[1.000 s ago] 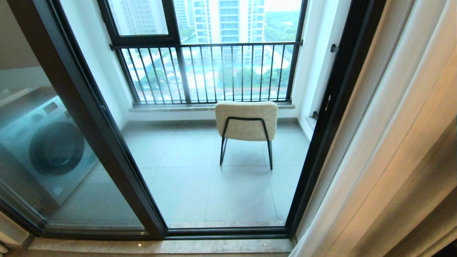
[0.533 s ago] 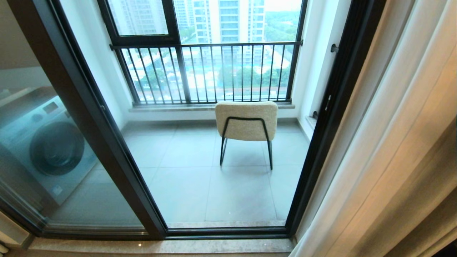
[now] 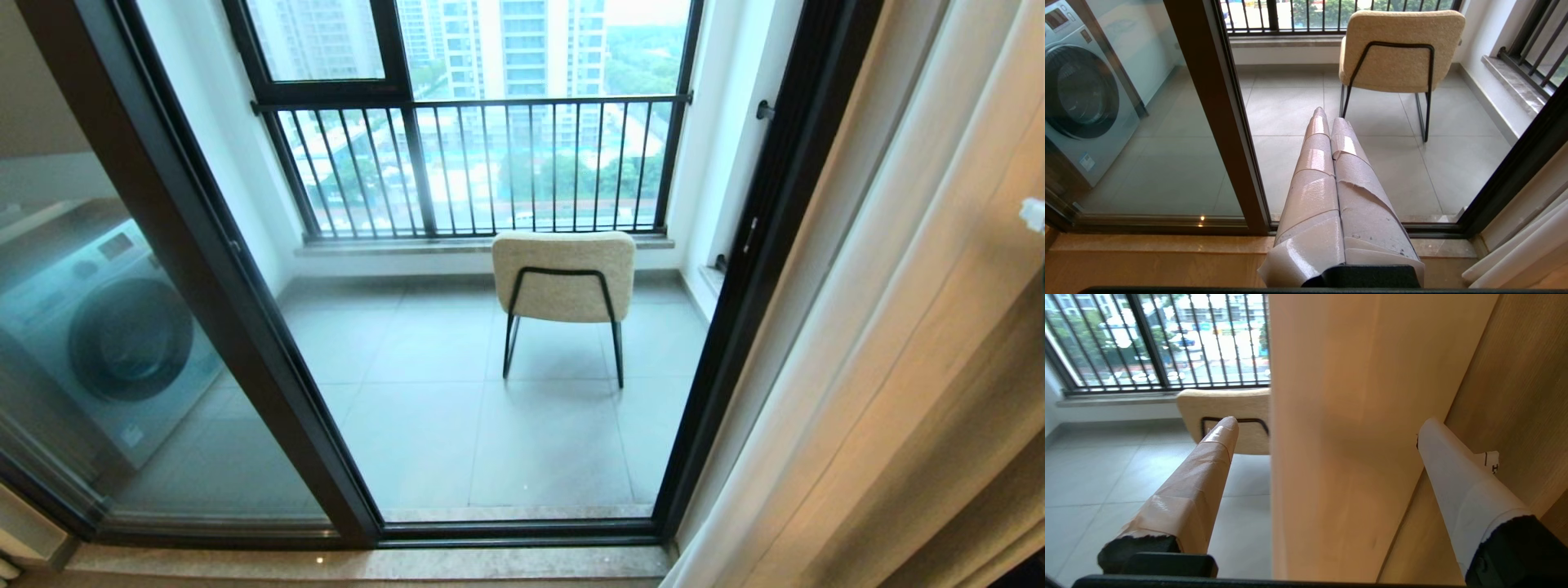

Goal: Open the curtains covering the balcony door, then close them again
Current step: Close the inner curtains on both sides

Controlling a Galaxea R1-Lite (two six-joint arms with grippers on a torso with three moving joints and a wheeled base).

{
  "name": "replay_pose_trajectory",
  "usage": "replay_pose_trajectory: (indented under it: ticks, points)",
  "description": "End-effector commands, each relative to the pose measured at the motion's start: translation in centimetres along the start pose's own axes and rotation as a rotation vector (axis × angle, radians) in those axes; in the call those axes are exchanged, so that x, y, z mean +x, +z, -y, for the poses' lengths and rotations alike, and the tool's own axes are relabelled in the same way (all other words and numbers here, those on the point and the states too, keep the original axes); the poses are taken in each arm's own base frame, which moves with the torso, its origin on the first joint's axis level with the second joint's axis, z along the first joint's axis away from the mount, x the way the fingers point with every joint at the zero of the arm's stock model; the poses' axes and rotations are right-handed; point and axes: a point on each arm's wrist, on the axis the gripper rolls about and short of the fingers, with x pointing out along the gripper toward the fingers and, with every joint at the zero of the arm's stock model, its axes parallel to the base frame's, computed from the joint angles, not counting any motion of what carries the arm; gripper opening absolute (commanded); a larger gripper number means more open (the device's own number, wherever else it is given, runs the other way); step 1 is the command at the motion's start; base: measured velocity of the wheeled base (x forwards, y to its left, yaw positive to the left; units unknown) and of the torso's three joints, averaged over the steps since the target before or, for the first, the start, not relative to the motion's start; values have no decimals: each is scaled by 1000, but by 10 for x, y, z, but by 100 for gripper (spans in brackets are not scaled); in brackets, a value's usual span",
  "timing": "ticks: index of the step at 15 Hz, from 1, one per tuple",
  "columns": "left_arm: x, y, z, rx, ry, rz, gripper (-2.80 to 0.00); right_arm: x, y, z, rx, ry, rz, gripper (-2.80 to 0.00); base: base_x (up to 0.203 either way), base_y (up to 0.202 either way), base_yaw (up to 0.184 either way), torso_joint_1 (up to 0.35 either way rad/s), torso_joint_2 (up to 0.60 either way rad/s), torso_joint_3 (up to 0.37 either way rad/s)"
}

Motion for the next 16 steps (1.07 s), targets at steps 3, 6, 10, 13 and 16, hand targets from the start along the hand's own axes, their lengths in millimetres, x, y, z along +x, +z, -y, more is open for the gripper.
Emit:
replay_pose_trajectory:
  ticks: [3,6,10,13,16]
  points:
    - [0,0,0,0,0,0,-280,40,-1,6,5,-14,12,0,0,0,0,0,0,0]
    - [0,0,0,0,0,0,-280,61,9,7,5,-12,36,0,0,0,0,0,0,0]
    - [0,0,0,0,1,0,-280,93,20,10,17,-13,69,0,0,0,0,0,0,0]
    - [0,0,0,0,1,0,-280,116,28,12,16,-13,97,0,0,0,0,0,0,0]
    - [0,0,0,0,1,0,-280,137,29,14,15,-13,109,0,0,0,0,0,0,0]
